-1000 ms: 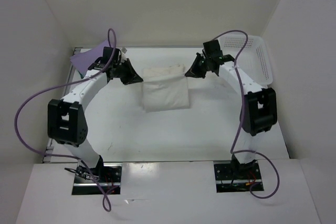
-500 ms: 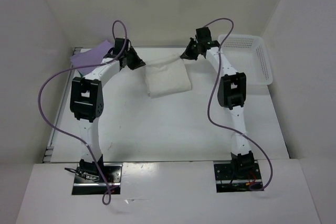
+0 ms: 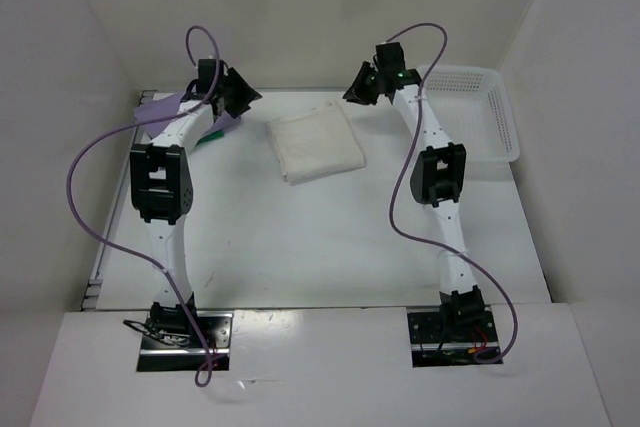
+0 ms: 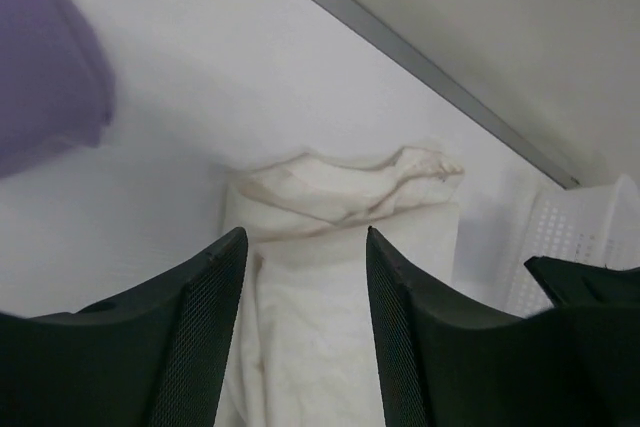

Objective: Fold and stack the t-shirts
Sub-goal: Fold the long partially folded tshirt into a neat square, then put the neatly folded tshirt into the corner of the board with the left arm

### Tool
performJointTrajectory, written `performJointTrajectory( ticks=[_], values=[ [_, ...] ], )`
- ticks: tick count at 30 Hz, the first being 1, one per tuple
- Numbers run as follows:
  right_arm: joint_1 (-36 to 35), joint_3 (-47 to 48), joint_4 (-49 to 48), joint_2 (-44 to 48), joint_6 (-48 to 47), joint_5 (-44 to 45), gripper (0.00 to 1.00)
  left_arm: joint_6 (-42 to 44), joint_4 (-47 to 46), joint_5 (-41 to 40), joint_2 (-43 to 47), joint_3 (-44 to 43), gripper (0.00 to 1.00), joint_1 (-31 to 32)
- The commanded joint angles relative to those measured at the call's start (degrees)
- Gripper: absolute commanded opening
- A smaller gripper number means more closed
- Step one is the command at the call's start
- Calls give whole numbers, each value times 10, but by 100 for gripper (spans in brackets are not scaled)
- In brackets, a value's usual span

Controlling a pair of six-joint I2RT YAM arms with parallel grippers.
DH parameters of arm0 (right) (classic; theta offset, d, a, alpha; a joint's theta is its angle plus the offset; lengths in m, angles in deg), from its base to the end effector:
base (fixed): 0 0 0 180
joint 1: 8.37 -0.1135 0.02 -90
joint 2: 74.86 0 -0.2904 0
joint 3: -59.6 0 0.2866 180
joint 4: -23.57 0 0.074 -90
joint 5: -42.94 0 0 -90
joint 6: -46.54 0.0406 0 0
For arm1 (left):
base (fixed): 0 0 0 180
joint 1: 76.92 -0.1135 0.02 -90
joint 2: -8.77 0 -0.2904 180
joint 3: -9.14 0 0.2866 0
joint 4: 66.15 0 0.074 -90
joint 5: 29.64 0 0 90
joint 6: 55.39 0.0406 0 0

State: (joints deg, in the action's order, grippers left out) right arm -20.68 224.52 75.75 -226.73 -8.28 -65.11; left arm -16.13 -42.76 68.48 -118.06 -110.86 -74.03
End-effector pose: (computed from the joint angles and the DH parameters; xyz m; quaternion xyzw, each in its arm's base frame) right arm 0.6252 0.1493 0.2441 0.1108 0.8875 0.3005 0.3312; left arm 0.5763 -0.0348 0.2544 -0.3185 0.8048 -0.2790 0.4159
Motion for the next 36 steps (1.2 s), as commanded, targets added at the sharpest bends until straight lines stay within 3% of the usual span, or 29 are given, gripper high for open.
performJointTrajectory(
  ticks=[1,3,4,5,9,12,16,20,23,28,36],
  values=[
    [-7,-18,24,88,-27,-20,20,28,-19,56,33,-6,58,68],
    [-16,-79,24,131,-37,-12,6,15,-46,75,39,43,58,112],
    [-23,-359,-77,295,-31,1,0,-35,-119,119,79,182,57,128],
    [-23,-362,-91,296,-31,1,0,-36,-120,119,79,184,57,128],
    [-23,-528,-121,429,-31,-3,0,-18,-134,82,153,273,64,114],
    [-23,-654,-144,534,-22,-3,13,-23,-147,77,218,328,75,98],
    [-23,-791,-150,646,-11,-8,26,-41,-179,77,238,399,80,76],
    [-23,-855,-143,731,-6,-3,39,-48,-201,93,233,422,85,62],
    [-23,-897,-137,770,0,11,46,-40,-193,116,183,382,88,62],
    [-23,-926,-127,811,0,6,48,-45,-205,127,101,336,88,62],
    [-17,-933,-121,829,5,6,50,-58,-210,108,34,295,72,75]
  ],
)
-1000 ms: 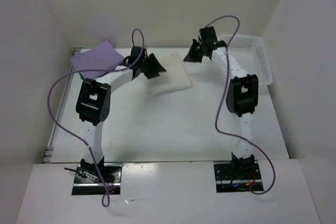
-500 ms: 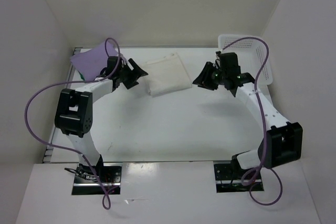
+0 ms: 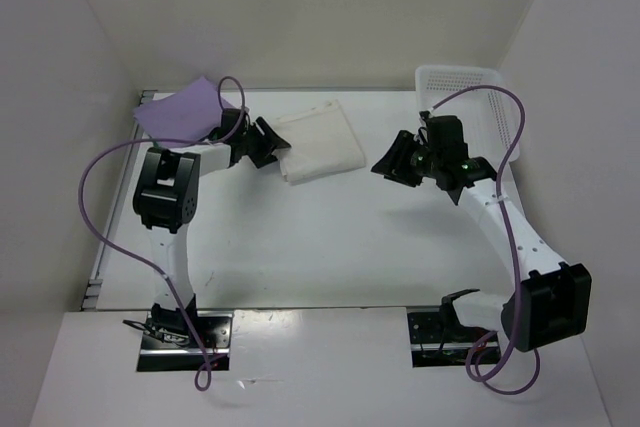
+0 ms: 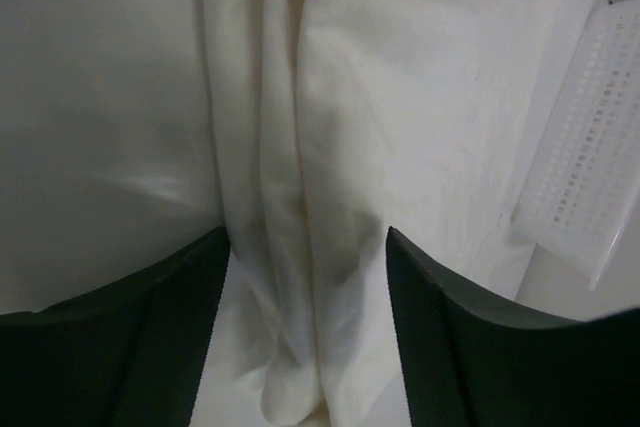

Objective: Fold and stack the t-shirts
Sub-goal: Put the neatly folded tshirt into the corner of the board with the left arm

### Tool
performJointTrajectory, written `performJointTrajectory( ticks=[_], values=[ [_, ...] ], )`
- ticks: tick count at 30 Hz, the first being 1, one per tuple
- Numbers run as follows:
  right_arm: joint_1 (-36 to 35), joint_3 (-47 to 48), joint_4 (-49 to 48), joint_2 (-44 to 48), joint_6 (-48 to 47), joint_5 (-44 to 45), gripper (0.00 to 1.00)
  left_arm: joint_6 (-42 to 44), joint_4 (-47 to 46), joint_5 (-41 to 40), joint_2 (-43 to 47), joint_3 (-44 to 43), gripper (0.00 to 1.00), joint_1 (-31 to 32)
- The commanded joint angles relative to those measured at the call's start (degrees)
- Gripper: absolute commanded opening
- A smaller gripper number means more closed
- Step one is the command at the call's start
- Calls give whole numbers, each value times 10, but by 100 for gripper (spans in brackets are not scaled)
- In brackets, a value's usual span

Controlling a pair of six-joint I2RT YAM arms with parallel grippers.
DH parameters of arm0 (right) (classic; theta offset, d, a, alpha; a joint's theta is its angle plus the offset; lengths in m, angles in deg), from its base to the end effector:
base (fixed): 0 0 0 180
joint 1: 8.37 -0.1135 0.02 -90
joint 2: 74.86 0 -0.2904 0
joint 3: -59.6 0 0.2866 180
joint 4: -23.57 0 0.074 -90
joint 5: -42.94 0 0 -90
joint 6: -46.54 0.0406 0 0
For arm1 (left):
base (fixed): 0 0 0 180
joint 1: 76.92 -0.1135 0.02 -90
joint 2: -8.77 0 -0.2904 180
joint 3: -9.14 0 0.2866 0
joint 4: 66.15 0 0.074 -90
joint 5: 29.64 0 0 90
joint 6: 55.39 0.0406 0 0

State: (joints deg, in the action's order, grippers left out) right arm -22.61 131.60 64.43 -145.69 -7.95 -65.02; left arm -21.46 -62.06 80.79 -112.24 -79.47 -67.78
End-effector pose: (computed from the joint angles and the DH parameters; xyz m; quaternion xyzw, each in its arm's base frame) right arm 0.2856 0.0854 0.3217 0.0998 0.8910 0.3048 0.3215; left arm 0.4931 -0.0937 0.1422 -0.2767 0.8379 -0.3721 0.2879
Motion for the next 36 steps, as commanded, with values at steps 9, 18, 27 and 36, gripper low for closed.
performJointTrajectory(
  ticks=[9,18,27,36],
  values=[
    [2,-4,-14,1,8,-7,50,-11,-22,-15,-72,-131,20,47],
    [7,-23,-25,-11,8,-12,50,79,128,-28,-67,-456,8,2],
    [7,-17,-25,-28,-13,-30,50,93,100,-6,18,-339,10,-184],
    [7,-17,-20,-28,-24,-47,50,40,1,-78,178,4,97,-308]
  ],
)
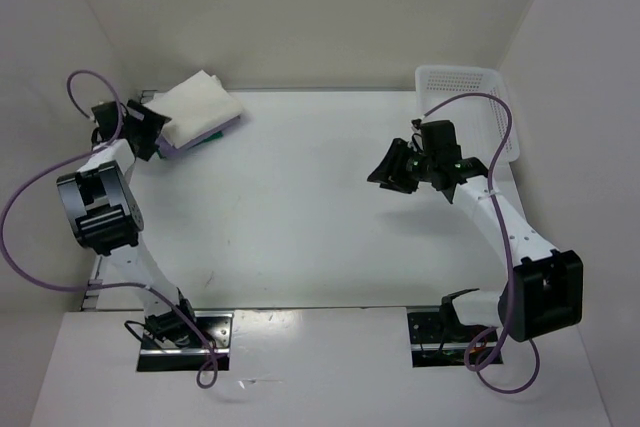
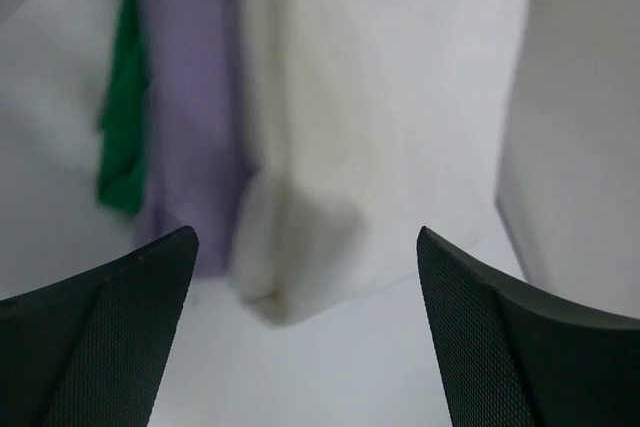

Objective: Fold and stack the t-shirts
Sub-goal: Put the neatly folded tshirt into the corner of the board with the left arm

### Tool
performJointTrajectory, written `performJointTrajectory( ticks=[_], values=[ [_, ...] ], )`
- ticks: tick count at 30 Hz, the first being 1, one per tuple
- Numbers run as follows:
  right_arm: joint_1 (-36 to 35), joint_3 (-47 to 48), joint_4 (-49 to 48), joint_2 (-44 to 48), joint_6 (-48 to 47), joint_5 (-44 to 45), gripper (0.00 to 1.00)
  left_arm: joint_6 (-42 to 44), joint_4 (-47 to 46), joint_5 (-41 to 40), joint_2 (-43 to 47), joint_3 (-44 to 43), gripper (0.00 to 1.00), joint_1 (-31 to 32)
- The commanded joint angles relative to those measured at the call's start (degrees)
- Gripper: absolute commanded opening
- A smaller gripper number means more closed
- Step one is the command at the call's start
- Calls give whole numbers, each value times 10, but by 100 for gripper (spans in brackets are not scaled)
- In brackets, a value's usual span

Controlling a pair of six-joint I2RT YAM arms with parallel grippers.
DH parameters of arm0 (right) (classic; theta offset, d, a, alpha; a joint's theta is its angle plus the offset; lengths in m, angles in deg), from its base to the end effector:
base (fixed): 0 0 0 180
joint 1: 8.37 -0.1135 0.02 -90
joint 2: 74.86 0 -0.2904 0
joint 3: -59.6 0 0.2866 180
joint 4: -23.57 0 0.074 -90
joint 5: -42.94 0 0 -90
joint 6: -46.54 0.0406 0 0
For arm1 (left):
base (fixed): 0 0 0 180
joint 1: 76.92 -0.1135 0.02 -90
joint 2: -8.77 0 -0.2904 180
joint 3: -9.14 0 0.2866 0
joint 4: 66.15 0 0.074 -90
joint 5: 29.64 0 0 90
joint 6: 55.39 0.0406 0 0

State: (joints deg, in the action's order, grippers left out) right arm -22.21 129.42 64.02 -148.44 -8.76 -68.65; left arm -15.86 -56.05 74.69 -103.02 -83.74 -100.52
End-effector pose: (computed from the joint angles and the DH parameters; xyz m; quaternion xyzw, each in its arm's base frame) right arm 0.2916 0.0872 0.2953 0.0922 0.9032 0.3144 0.2775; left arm 0.4604 0.1902 0.2353 -0.4644 0.7206 -0.2215 0.4648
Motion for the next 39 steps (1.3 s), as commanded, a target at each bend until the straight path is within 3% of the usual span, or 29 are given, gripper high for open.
performJointTrajectory(
  ticks=[1,9,15,19,20,39],
  values=[
    [3,4,-16,-1,-16,-17,50,-16,-59,-24,99,62,98,20],
    [3,-20,-16,27,-16,-17,52,-27,-22,-69,246,172,100,20],
    [3,-42,-16,44,-5,-17,59,-1,27,15,307,217,100,33],
    [3,-47,-16,49,0,-9,95,22,87,15,343,233,100,64],
    [3,-47,-16,49,0,-9,100,22,101,22,362,246,100,64],
    [-14,-59,25,112,19,-8,100,133,272,62,528,307,100,171]
  ],
)
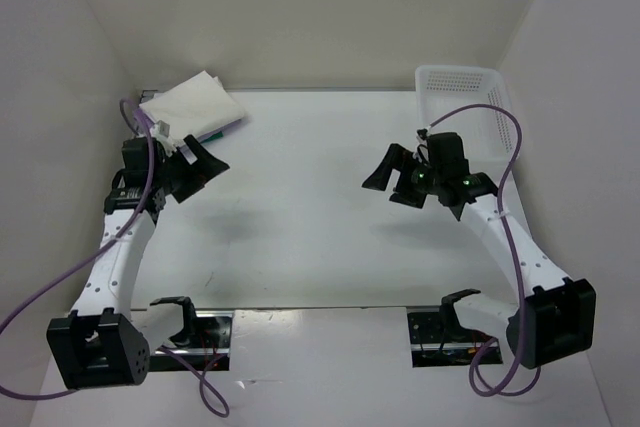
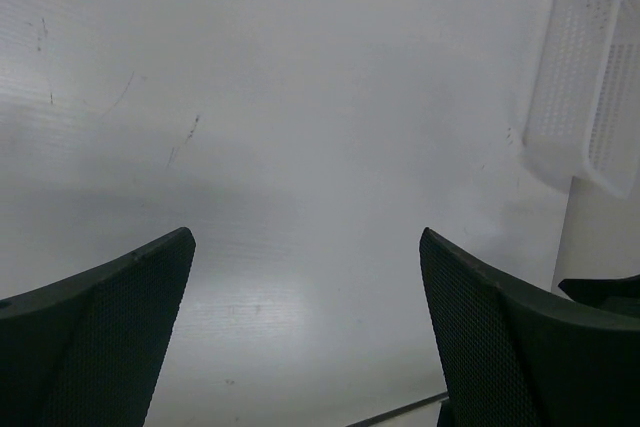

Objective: Fold and stack the t-shirts
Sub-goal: Put the neatly folded tshirt into the corner of the board with the left arm

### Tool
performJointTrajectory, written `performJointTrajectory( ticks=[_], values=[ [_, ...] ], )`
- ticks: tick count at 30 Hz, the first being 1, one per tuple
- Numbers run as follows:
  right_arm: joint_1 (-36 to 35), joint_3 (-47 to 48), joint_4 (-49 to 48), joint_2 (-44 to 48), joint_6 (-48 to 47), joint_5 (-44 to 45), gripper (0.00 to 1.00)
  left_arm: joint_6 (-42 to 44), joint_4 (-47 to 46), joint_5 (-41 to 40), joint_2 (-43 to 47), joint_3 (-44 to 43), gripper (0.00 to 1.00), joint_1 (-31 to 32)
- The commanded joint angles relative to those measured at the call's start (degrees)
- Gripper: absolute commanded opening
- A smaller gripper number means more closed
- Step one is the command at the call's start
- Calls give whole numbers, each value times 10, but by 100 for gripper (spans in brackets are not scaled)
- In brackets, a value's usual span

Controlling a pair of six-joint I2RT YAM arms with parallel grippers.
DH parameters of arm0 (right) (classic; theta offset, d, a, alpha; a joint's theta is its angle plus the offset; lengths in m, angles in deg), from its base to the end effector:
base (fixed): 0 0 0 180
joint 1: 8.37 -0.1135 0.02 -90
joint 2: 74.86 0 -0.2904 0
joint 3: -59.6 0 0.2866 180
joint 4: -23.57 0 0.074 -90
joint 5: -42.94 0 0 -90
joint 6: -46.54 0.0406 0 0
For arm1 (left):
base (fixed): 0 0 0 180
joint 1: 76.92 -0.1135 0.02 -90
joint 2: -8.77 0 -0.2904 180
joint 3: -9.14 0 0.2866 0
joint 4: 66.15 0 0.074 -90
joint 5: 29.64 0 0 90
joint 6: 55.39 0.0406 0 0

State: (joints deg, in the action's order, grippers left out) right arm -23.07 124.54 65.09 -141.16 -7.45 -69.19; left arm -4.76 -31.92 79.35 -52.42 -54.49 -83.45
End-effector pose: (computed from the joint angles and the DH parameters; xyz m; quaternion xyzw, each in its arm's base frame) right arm 0.2588 0.0837 0.2967 0.0909 0.8983 0.3270 0.2792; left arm 0.2617 0.0167 0.3209 -0.2621 0.8248 -0.2739 0.4194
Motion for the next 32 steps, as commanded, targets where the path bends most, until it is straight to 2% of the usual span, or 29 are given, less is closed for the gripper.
performJointTrajectory(
  ticks=[1,6,13,24,32],
  values=[
    [-5,-10,14,45,6,-3,100,22,36,21,22,15,100,0],
    [-5,-35,25,75,12,-3,100,15,29,68,47,50,100,0],
    [-5,-36,44,94,17,-1,100,10,24,97,52,44,100,25],
    [-5,-24,50,100,48,30,100,25,24,81,74,57,100,87],
    [-5,-24,56,110,53,47,100,32,24,74,86,57,100,100]
  ],
)
